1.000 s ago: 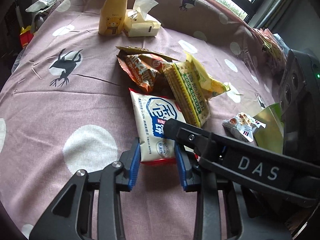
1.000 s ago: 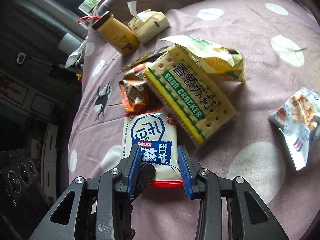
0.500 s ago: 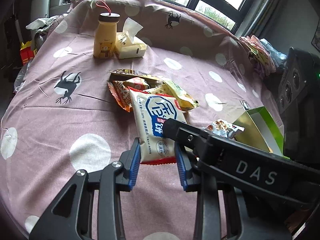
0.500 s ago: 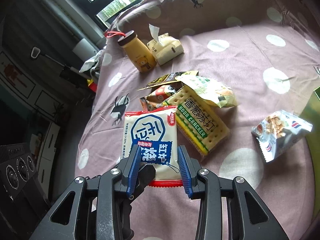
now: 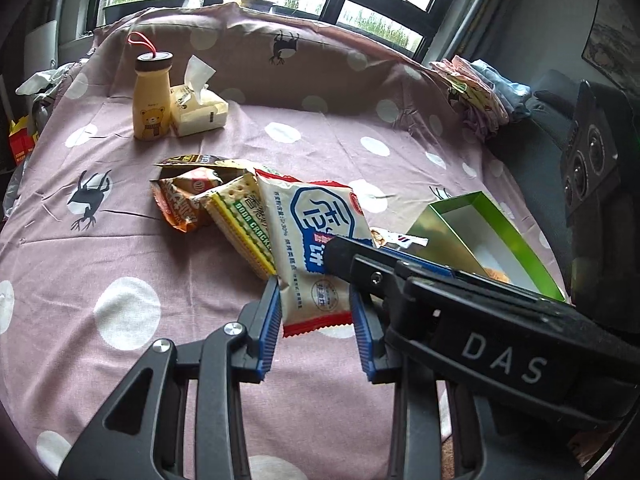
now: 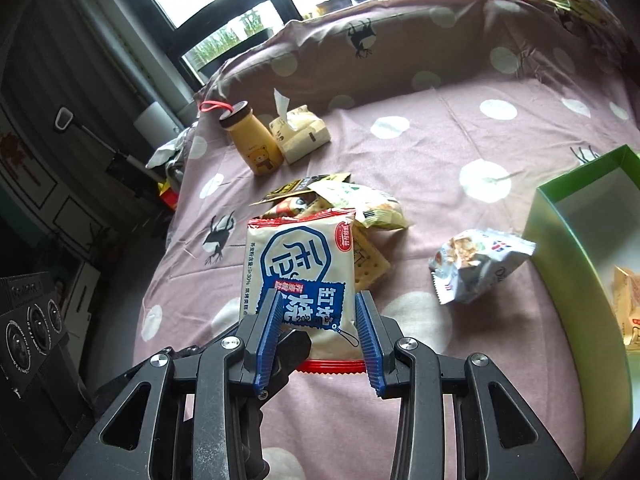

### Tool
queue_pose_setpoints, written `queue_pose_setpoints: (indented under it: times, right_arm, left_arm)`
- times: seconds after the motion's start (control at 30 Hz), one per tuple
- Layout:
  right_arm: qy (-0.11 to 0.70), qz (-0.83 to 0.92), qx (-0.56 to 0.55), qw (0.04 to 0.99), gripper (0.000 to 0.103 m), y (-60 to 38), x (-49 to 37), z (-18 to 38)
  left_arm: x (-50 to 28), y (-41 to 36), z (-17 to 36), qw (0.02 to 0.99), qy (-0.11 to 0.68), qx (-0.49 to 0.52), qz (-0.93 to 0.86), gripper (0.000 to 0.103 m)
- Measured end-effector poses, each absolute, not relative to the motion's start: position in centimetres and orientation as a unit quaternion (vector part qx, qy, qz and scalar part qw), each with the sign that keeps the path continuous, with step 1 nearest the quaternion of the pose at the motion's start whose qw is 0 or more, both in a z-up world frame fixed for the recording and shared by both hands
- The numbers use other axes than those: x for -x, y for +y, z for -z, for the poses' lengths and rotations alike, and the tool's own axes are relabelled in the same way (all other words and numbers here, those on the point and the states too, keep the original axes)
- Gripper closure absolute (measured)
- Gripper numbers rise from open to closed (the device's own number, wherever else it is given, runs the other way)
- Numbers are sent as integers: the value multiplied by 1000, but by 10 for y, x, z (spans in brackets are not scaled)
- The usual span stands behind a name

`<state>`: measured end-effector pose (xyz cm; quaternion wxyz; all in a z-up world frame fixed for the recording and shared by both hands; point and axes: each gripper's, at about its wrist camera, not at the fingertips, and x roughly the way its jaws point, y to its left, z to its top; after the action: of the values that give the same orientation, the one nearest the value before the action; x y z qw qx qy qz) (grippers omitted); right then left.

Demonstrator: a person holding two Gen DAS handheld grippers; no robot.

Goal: Organize snacks
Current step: 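Carry the biscuit packet into the green box and open the right gripper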

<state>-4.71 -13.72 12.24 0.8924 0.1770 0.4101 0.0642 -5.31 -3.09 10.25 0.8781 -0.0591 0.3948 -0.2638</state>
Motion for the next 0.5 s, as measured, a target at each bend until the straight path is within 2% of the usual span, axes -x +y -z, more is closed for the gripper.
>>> queue_pose_setpoints:
  times: [0.5]
  right_arm:
    - [363, -45, -201, 909, 63, -189, 65, -141]
  left_arm:
    - [59, -83, -125, 886, 362, 27, 289, 71]
